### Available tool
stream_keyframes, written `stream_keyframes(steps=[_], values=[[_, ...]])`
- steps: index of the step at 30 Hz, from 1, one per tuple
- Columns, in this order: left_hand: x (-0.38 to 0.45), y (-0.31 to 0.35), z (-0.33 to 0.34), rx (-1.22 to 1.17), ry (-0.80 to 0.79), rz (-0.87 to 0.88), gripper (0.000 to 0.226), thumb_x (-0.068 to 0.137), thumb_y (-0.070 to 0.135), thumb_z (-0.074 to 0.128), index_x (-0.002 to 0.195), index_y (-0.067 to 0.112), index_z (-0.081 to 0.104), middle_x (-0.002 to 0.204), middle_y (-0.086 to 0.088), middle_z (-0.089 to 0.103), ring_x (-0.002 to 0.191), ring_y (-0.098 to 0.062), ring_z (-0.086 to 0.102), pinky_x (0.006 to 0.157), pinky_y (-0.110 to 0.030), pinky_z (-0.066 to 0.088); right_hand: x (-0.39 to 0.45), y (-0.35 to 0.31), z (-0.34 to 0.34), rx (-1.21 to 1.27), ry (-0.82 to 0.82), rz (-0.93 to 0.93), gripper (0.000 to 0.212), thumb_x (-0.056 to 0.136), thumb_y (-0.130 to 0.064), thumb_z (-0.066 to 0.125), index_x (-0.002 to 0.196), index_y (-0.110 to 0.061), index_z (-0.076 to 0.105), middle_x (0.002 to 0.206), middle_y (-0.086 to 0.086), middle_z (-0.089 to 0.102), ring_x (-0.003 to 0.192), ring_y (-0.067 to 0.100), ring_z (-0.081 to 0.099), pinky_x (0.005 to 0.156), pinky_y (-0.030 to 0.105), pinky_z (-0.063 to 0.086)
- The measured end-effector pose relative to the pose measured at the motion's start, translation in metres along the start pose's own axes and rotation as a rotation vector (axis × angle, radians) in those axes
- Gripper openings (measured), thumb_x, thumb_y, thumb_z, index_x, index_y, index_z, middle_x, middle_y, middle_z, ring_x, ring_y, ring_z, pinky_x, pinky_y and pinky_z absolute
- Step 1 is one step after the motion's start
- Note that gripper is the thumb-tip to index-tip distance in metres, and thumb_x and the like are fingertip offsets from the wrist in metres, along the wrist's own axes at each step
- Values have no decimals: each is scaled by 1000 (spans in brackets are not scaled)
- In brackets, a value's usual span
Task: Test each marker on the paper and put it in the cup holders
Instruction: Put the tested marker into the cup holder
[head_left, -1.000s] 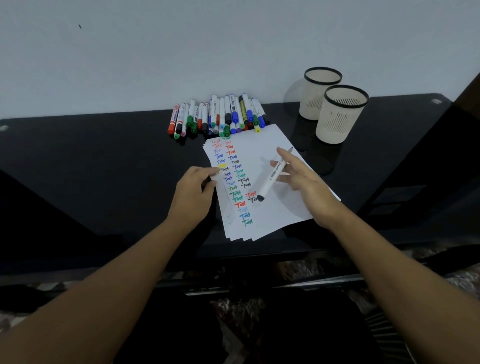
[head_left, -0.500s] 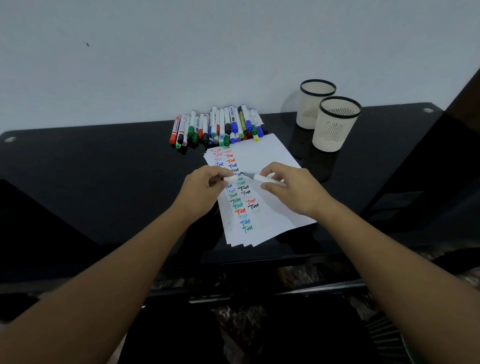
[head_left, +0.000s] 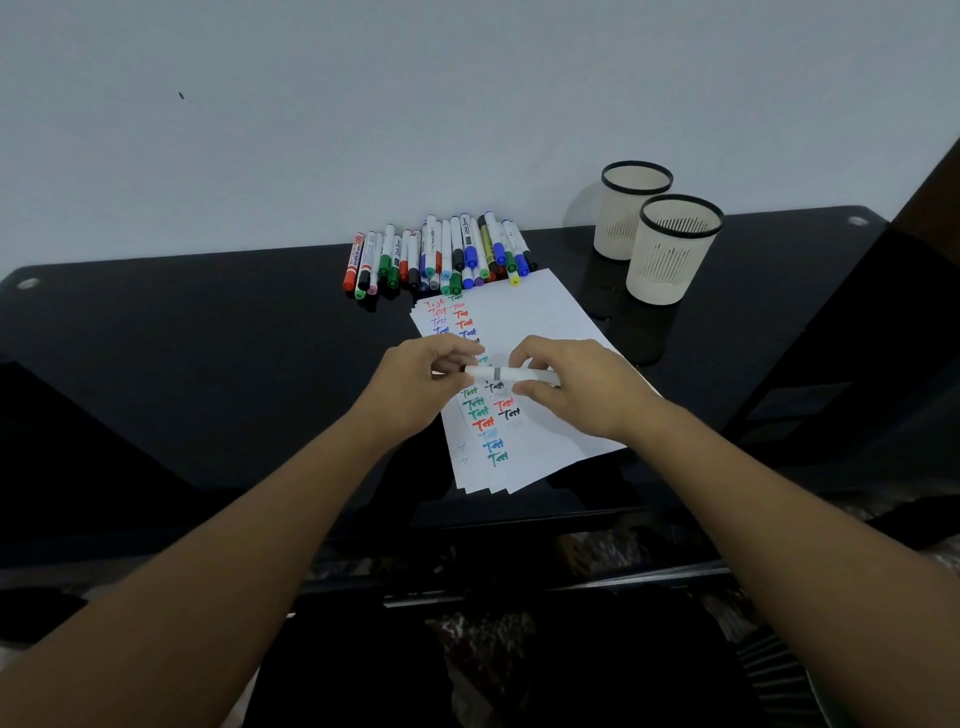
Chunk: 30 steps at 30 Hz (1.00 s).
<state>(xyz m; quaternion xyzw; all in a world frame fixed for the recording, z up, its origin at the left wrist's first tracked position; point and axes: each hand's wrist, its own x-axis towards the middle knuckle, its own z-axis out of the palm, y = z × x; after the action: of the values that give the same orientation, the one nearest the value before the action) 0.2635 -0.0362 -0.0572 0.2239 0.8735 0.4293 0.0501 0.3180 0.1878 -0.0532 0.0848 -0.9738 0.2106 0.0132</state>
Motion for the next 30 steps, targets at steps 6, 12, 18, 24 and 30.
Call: stream_keyframes(steps=[6,12,18,24,30], values=[[-3,2,-1,-119,-38,-47,78,86,11,79,150,32,39,97,12,76,94,-4,71,102,-38,52,1,-4,-1,-102,-67,-91,40,107,-40,51,141,-33,31,123,1,68,92,20,63,84,44,55],[6,16,-1,-249,-18,-97,104,84,8,80,159,34,13,108,9,74,91,-9,74,90,-38,58,3,-9,5,-12,-88,-140,51,108,-30,36,152,-50,21,122,1,62,93,19,61,82,45,52],[16,1,-1,-239,-81,-147,101,90,11,74,161,35,7,116,8,74,104,-6,70,102,-43,52,0,1,11,42,-1,-70,37,109,-36,38,146,-41,35,129,-1,63,105,22,61,86,48,52],[22,-18,2,89,-89,-125,81,95,38,67,159,32,19,149,4,52,139,-18,45,112,-37,36,3,2,13,109,136,20,29,111,-36,39,136,-23,42,106,-6,59,84,17,56,70,36,39],[15,-46,13,468,-121,-10,86,84,81,47,155,33,33,161,8,28,148,-18,17,120,-47,21,7,12,15,121,89,107,10,110,-30,36,118,-22,35,75,7,59,64,27,56,60,49,46]])
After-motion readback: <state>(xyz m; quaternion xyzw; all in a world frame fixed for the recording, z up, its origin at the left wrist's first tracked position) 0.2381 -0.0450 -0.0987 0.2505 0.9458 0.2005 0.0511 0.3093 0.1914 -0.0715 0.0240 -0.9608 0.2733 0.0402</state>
